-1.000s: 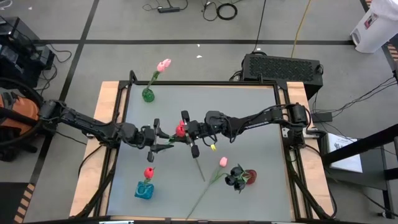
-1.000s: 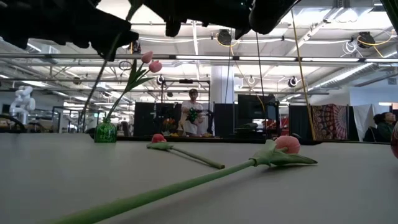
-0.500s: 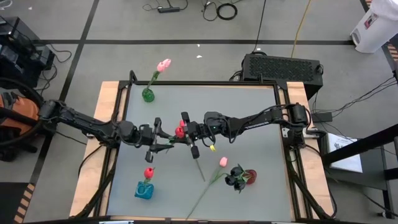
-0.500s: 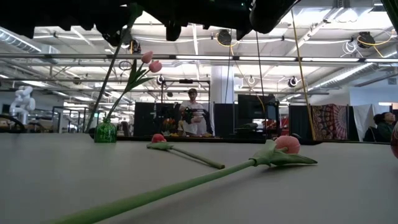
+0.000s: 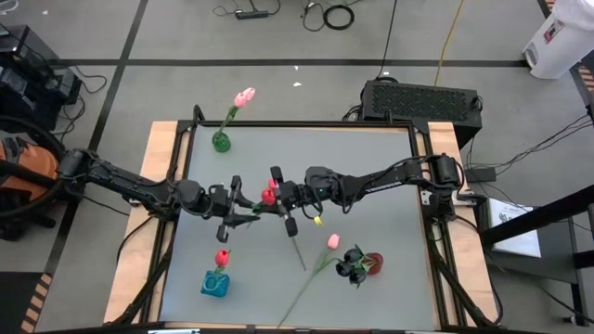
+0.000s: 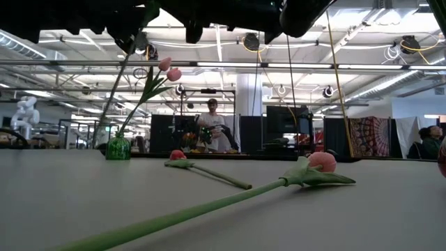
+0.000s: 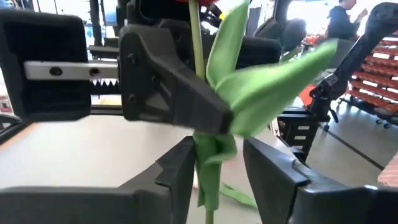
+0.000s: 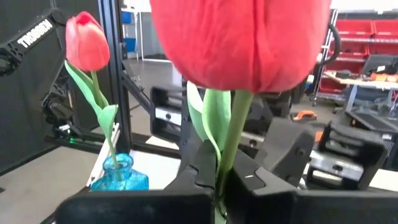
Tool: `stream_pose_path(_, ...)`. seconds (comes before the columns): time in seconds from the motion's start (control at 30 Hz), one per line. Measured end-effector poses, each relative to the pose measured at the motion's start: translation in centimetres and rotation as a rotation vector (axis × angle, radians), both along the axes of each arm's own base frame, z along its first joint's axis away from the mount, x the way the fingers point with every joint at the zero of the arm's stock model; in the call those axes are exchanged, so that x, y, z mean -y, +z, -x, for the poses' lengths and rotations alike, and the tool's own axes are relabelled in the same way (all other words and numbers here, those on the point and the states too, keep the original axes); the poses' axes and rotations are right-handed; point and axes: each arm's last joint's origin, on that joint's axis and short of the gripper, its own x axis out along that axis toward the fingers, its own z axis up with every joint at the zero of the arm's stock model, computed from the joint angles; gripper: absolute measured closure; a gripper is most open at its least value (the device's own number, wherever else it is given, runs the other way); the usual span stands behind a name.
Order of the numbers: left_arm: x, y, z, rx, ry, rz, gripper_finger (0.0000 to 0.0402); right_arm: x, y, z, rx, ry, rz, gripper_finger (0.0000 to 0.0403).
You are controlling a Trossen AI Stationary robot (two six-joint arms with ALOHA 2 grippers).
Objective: Sort flowers into vase by color
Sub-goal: Put the right red flower into the blue vase
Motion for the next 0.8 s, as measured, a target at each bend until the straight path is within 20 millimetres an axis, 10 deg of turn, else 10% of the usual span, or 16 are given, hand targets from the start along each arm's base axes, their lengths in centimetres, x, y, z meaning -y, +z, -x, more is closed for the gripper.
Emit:
stream_pose_path(0.5, -0.01, -0.28, 0.00, -0.029, 0.001, -0.007, 0.0387, -0.04, 0.12, 0.03, 0.018, 0.009, 0.001, 0.0371)
stream_pose_path(0.8, -0.17, -0.27, 0.21, -0.039, 0.042, -0.037, 0.0394, -0.02, -0.03, 0.06, -0.004, 0.005, 0.015, 0.0292)
